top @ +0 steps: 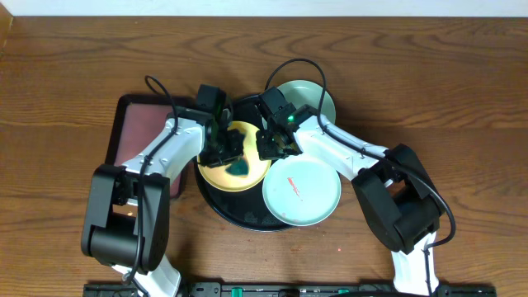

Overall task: Clean dirty plates on tray and stack at the side
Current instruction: 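Scrub the yellow plate with the sponge held in the left gripper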

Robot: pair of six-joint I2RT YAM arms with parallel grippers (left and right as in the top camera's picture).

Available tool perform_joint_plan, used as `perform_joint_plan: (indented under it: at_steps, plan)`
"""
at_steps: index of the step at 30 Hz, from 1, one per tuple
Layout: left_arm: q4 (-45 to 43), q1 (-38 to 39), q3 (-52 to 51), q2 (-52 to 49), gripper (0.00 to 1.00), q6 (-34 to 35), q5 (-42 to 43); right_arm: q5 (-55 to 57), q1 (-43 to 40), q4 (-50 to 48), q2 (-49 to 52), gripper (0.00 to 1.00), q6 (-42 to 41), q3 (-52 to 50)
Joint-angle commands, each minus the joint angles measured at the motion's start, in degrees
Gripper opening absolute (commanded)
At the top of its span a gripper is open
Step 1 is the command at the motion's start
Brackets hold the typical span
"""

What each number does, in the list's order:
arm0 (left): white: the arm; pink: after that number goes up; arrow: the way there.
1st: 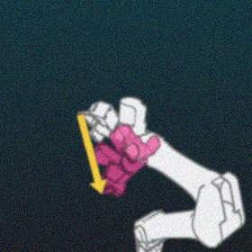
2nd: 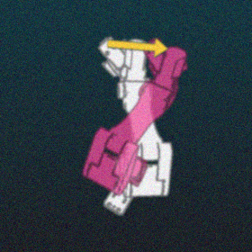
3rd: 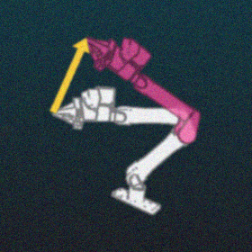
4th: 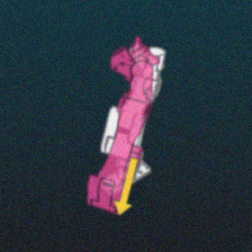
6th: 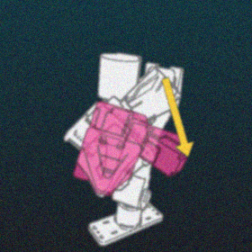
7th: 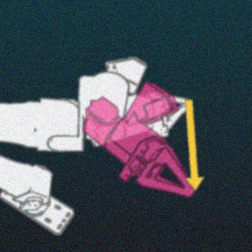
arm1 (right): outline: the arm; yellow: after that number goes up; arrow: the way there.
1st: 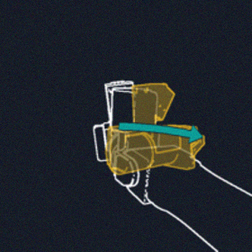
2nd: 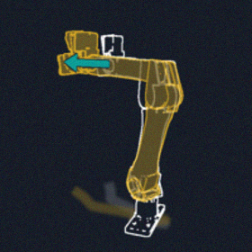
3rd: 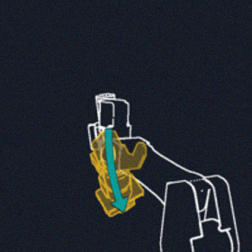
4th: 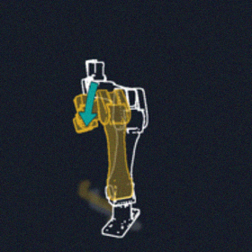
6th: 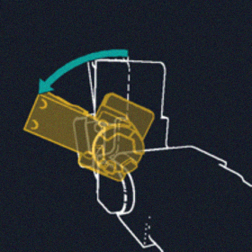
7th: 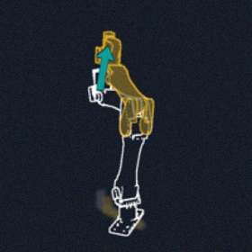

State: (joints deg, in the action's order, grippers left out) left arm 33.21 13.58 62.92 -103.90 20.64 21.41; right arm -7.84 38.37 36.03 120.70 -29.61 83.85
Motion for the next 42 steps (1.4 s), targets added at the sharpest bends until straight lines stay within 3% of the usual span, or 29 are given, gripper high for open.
perform_joint_plan:
  at_steps: [1,6,10,15,21,24,29,34,42]
  plan:
    - [-4.6,0.1,-0.3,-0.9,0.07,-2.6,0.7,-0.4,0.7,0.6,1.2,0.01,0.9,0.5]
    - [-5.9,0.2,-0.3,-0.9,0.07,7.8,-23.6,-0.4,0.7,0.6,1.2,0.01,0.9,0.5]
    - [0.7,0.2,-0.3,-0.9,0.07,16.3,-34.0,-0.3,0.7,0.6,1.2,0.01,0.9,0.5]
    - [9.2,0.7,-0.3,-0.9,0.07,16.0,-28.0,-0.3,0.7,0.5,1.2,0.01,0.9,0.5]
    - [11.7,1.5,-0.3,-0.9,0.07,-3.0,3.3,-0.3,0.7,0.4,1.2,0.01,0.9,0.5]
    - [10.8,1.5,-0.3,-0.9,0.08,-4.6,8.4,-0.4,0.7,0.4,1.2,0.01,0.9,0.5]
    - [3.1,1.4,-0.3,-0.9,0.08,-3.1,1.6,-0.4,0.7,0.4,1.2,0.01,0.9,0.5]
    - [-0.3,1.4,-0.2,-0.9,0.07,8.9,-21.7,-0.4,0.7,0.4,1.2,0.01,0.9,0.5]
    - [14.1,1.2,8.5,0.0,0.07,10.1,-32.7,-0.3,0.7,1.1,1.2,0.01,1.0,0.5]
